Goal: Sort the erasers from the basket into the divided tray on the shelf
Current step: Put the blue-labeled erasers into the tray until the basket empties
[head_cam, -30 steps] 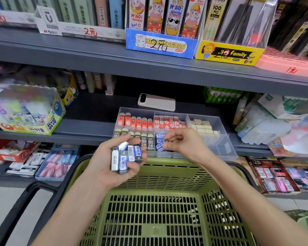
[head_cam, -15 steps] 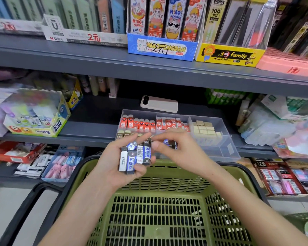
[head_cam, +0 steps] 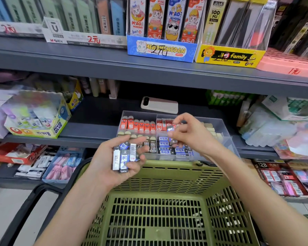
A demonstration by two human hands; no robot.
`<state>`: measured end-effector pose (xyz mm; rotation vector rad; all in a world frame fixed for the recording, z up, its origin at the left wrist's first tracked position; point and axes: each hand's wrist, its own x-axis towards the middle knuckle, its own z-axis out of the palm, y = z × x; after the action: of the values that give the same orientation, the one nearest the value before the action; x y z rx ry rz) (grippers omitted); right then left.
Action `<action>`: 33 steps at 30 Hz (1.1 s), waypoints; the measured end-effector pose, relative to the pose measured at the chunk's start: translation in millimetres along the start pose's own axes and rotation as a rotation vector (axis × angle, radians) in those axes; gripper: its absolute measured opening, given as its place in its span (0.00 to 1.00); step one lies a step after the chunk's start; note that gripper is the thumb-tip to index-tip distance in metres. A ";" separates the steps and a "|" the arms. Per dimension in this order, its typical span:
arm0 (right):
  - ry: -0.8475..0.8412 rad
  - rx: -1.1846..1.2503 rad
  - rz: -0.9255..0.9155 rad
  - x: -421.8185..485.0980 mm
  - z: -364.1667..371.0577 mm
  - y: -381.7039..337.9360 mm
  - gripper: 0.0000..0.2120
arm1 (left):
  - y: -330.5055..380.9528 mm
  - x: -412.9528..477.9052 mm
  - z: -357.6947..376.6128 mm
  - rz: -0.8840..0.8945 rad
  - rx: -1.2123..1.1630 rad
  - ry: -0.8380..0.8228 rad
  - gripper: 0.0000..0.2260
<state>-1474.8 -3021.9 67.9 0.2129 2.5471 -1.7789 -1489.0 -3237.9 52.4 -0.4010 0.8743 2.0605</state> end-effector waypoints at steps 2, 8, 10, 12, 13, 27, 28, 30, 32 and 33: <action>0.037 -0.264 0.014 8.5 1.2 7.4 0.12 | 1.3 -0.6 0.3 0.006 -0.008 0.007 0.18; -0.051 -0.511 -0.057 17.7 13.1 18.9 0.05 | 0.8 -0.3 4.4 -0.013 -0.047 0.025 0.18; -0.056 -0.598 -0.063 15.8 16.8 22.2 0.07 | -0.3 0.0 6.2 -0.026 -0.091 0.032 0.18; -0.022 -0.682 -0.099 12.6 17.7 23.6 0.09 | -1.7 0.4 8.1 -0.039 -0.139 0.032 0.17; 0.024 -0.722 -0.141 10.3 18.0 22.6 0.10 | -2.3 0.7 8.7 -0.042 -0.155 0.029 0.17; -0.235 -0.595 -0.435 -21.3 34.6 -24.8 0.15 | -7.5 0.1 11.7 -0.110 -0.116 -0.033 0.18; -0.261 -0.578 -0.427 -21.5 33.6 -23.8 0.14 | -8.2 0.0 11.0 -0.116 -0.097 -0.013 0.18; -0.306 -0.549 -0.418 -21.1 31.1 -21.0 0.11 | -9.9 -0.4 10.1 -0.144 -0.068 0.014 0.18; -0.323 -0.490 -0.432 -20.4 25.1 -17.9 0.08 | -11.0 0.0 9.3 -0.161 -0.064 0.060 0.18; -0.304 -0.420 -0.421 -18.9 19.3 -16.0 0.07 | -10.8 0.1 8.7 -0.158 -0.066 0.081 0.18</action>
<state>-1459.1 -3047.1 78.0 -0.5937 2.7803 -1.1833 -1480.1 -3227.4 53.7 -0.5742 0.7974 1.9427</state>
